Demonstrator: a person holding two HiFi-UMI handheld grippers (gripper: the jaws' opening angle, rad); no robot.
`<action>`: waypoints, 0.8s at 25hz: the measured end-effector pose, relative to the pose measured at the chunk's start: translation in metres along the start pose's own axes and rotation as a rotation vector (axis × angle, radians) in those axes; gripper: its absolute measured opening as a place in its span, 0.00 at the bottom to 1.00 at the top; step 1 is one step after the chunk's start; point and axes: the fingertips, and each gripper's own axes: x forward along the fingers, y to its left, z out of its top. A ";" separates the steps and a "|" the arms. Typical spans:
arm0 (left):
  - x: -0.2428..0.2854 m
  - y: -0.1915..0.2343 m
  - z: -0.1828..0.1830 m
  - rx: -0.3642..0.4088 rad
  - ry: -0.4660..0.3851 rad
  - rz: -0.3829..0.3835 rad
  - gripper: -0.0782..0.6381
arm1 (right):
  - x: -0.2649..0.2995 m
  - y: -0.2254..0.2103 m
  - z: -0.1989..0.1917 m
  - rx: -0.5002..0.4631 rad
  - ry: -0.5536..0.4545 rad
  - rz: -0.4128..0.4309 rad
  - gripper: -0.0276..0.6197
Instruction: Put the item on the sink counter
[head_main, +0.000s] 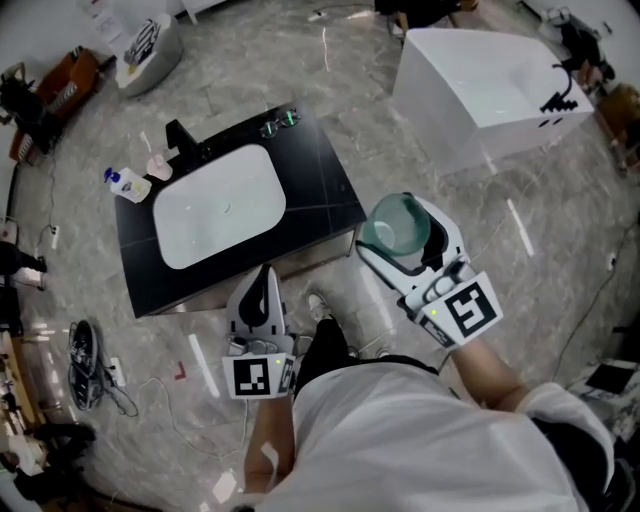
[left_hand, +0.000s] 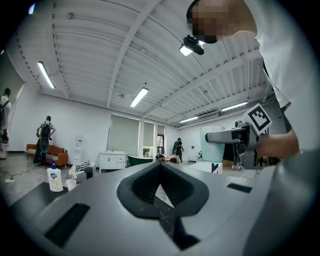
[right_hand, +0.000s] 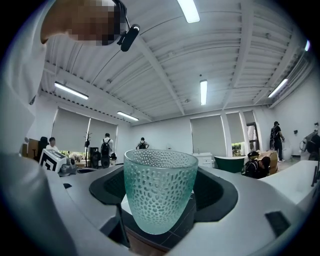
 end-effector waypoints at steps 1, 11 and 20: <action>0.004 0.003 -0.002 -0.013 0.003 0.001 0.11 | 0.004 -0.003 -0.002 0.002 0.007 -0.001 0.67; 0.044 0.057 -0.010 -0.056 0.026 -0.015 0.11 | 0.073 -0.011 -0.002 -0.003 0.031 -0.008 0.67; 0.083 0.095 -0.012 -0.076 0.026 -0.075 0.11 | 0.125 -0.023 0.006 -0.027 0.026 -0.061 0.67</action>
